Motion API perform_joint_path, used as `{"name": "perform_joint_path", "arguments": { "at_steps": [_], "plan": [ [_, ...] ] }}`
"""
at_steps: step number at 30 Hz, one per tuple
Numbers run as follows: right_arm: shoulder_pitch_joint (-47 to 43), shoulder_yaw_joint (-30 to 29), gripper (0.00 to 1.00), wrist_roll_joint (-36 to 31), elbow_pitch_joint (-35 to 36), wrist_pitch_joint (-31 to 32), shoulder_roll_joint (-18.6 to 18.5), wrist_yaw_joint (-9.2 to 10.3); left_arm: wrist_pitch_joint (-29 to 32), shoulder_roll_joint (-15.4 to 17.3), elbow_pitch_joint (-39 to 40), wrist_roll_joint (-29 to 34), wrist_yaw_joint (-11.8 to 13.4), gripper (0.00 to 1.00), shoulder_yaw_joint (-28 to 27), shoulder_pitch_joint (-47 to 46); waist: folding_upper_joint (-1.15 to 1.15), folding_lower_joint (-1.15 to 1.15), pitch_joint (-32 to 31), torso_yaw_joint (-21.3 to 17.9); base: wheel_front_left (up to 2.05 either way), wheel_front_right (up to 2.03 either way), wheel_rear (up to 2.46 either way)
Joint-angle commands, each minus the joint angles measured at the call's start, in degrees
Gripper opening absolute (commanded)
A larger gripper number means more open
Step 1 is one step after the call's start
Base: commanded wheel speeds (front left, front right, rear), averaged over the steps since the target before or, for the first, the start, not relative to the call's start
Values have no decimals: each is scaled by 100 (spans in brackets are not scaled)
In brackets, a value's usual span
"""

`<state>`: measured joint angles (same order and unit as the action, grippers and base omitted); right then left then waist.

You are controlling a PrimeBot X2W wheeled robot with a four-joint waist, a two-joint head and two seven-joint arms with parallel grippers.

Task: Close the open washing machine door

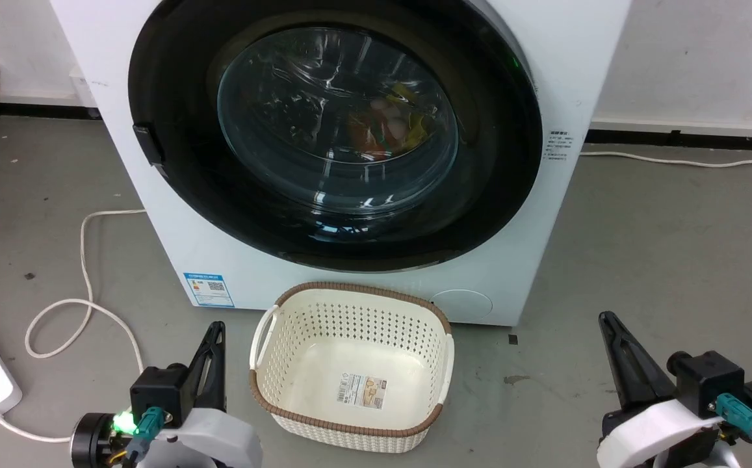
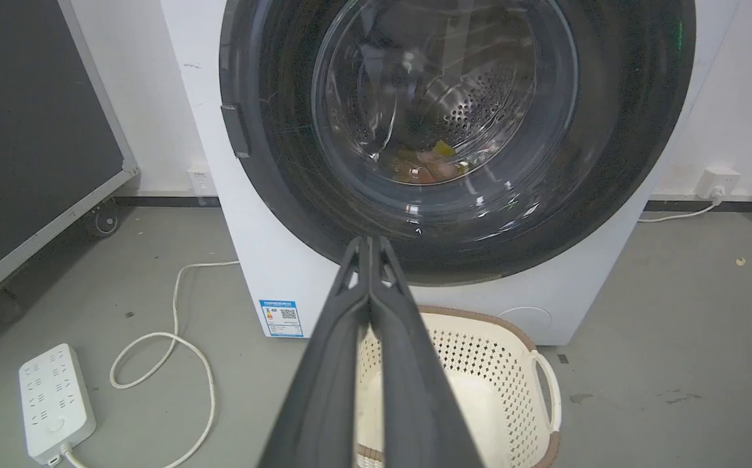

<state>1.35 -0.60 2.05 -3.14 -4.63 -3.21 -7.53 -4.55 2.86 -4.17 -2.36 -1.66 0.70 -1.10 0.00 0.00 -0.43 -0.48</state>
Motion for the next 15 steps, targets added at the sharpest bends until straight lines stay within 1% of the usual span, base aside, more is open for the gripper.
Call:
{"name": "perform_joint_path", "arguments": {
  "at_steps": [1, 15],
  "plan": [
    [-94, 12, 0, -33, 57, 32, 24, 3, 27, 1, 56, 53, 29, 0, -21, 77, 0, 0, 2, 2, 0, 0, 0],
    [-110, 30, 0, -99, 155, 197, 28, 3, 191, 1, 194, 123, 81, 0, -40, 90, 0, 0, 17, 20, 0, 0, 0]
  ]
}}
